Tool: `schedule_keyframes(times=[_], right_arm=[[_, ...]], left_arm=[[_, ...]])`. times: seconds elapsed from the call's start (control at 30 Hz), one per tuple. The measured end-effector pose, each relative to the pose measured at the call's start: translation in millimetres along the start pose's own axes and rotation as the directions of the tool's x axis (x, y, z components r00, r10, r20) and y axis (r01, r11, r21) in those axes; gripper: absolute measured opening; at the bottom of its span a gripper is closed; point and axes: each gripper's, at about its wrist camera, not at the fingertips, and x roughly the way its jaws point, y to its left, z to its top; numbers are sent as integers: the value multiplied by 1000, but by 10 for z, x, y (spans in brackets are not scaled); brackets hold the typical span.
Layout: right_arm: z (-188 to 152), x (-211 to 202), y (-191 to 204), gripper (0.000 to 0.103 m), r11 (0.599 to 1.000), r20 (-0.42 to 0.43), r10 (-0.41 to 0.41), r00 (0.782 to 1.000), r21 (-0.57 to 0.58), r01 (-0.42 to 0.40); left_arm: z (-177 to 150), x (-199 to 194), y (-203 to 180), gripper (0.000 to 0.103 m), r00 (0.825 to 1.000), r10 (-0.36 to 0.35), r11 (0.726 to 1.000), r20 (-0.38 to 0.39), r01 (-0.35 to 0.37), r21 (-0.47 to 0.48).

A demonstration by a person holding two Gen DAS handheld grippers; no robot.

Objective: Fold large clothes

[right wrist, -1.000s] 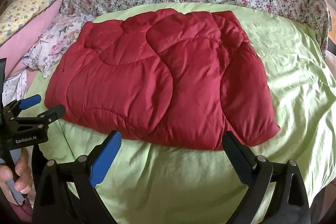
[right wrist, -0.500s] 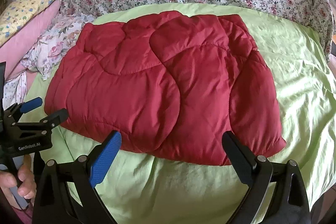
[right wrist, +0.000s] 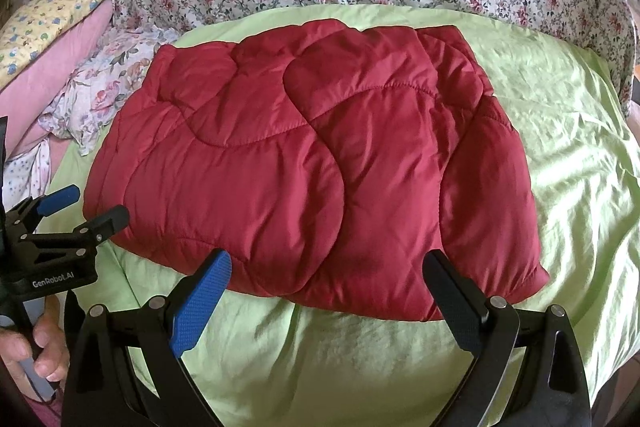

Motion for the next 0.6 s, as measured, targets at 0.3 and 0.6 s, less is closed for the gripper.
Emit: schedule_keyframes(times=[0.3, 0.6], right_arm=[[13, 14, -13, 98, 1000, 0, 3, 1000, 2, -3], [17, 10, -5, 98, 1000, 1, 2, 1000, 4, -2]], left_arm=[[5, 0, -2, 103, 1000, -1, 1000, 1, 1, 1], [11, 3, -6, 103, 1000, 1, 1000, 1, -1, 1]])
